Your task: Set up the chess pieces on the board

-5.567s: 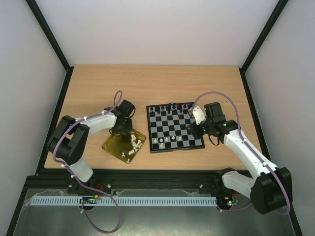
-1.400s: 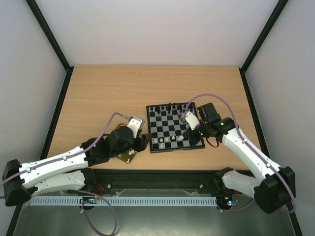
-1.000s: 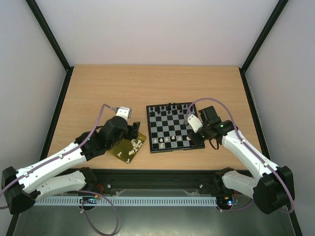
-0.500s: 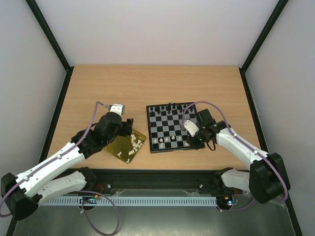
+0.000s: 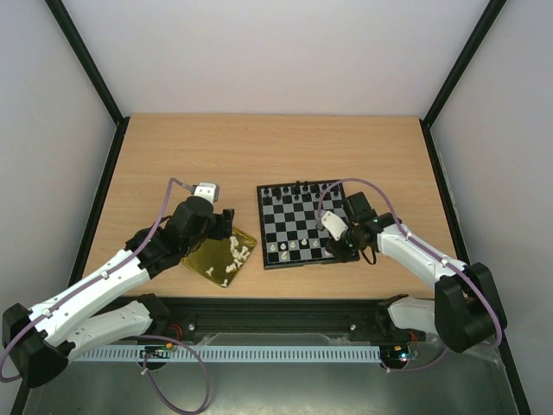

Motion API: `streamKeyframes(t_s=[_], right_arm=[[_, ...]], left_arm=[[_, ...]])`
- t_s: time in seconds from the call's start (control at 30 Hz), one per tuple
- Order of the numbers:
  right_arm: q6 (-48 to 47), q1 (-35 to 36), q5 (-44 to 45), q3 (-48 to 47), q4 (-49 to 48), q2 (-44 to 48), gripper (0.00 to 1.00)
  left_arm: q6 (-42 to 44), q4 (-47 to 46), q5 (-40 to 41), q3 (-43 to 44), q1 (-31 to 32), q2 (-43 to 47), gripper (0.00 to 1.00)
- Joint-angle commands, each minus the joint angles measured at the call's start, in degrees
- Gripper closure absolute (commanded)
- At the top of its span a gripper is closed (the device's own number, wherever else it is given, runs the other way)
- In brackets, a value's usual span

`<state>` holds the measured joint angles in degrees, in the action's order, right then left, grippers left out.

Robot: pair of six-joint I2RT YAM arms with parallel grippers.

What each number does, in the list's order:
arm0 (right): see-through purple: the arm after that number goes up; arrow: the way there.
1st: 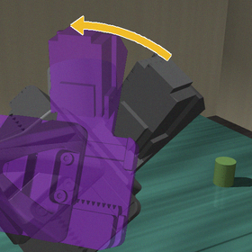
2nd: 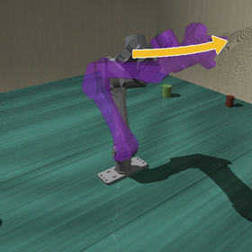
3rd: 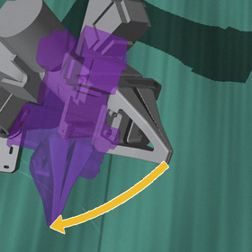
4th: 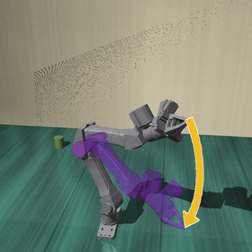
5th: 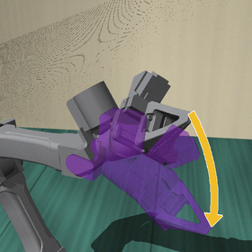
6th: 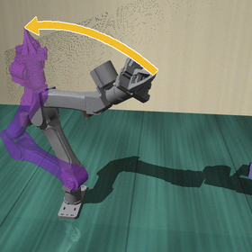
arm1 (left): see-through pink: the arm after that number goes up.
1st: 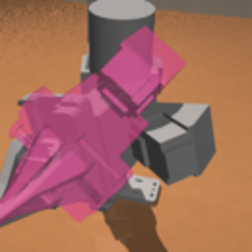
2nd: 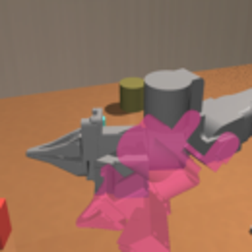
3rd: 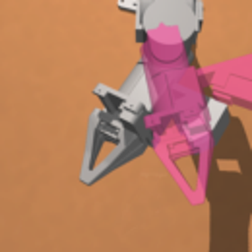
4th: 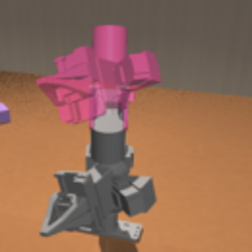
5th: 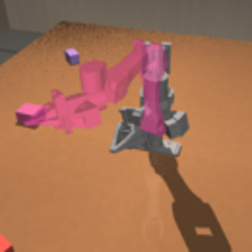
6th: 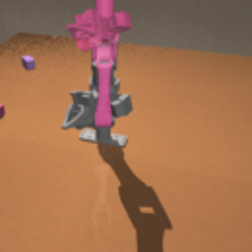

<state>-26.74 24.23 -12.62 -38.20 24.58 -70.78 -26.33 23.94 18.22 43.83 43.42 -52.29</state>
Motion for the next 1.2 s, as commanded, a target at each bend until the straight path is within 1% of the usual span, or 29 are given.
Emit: streamKeyframes(t_s=[0.0, 0.33, 0.5, 0.6, 0.67, 0.73, 0.83, 0.93, 1.03, 1.1, 1.17], right_arm=[[-0.42, 0.03, -0.39, 1.20, -0.30, -0.12, 0.83], [0.16, -0.02, -1.05, 0.71, -0.84, -0.23, 0.83], [2.01, -0.01, -2.15, -2.68, 1.89, 1.73, 0.69], [3.05, -0.01, -3.31, -5.90, 4.19, 3.87, 0.66], [4.74, -0.05, -3.65, -8.48, 5.39, 4.95, 0.65], [6.90, 0.00, -5.19, -10.53, 5.90, 6.15, 0.64], [10.50, -0.04, -8.94, -11.33, 5.08, 7.92, 0.62], [12.17, -0.01, -11.87, -9.11, 2.75, 8.99, 0.61], [12.13, -0.05, -11.60, -5.60, 0.06, 10.18, 0.61], [12.23, -0.06, -11.50, -4.29, -0.48, 10.86, 0.61], [12.24, -0.06, -12.06, -4.02, -0.41, 11.46, 0.60]], left_arm=[[0.25, -0.06, -0.29, -0.81, -0.44, -0.46, 0.23], [-0.24, -0.13, -0.70, -1.12, -0.44, -0.98, 0.24], [-2.55, 0.93, -1.84, -1.10, -0.44, -2.35, 0.24], [-4.31, 2.69, -3.38, -0.54, -0.60, -3.56, 0.24], [-5.60, 5.04, -4.19, 0.05, -1.06, -4.94, 0.24], [-7.38, 7.77, -4.95, 0.97, -1.87, -7.38, 0.26], [-9.08, 10.53, -7.67, 1.91, -2.86, -11.57, 0.34], [-9.73, 11.66, -10.42, 2.08, -3.08, -15.38, 0.41], [-10.45, 13.47, -11.42, 2.63, -3.08, -18.18, 0.48], [-11.55, 15.32, -11.67, 2.77, -3.08, -18.99, 0.50], [-11.99, 17.88, -13.92, 2.97, -3.08, -19.70, 0.51]])
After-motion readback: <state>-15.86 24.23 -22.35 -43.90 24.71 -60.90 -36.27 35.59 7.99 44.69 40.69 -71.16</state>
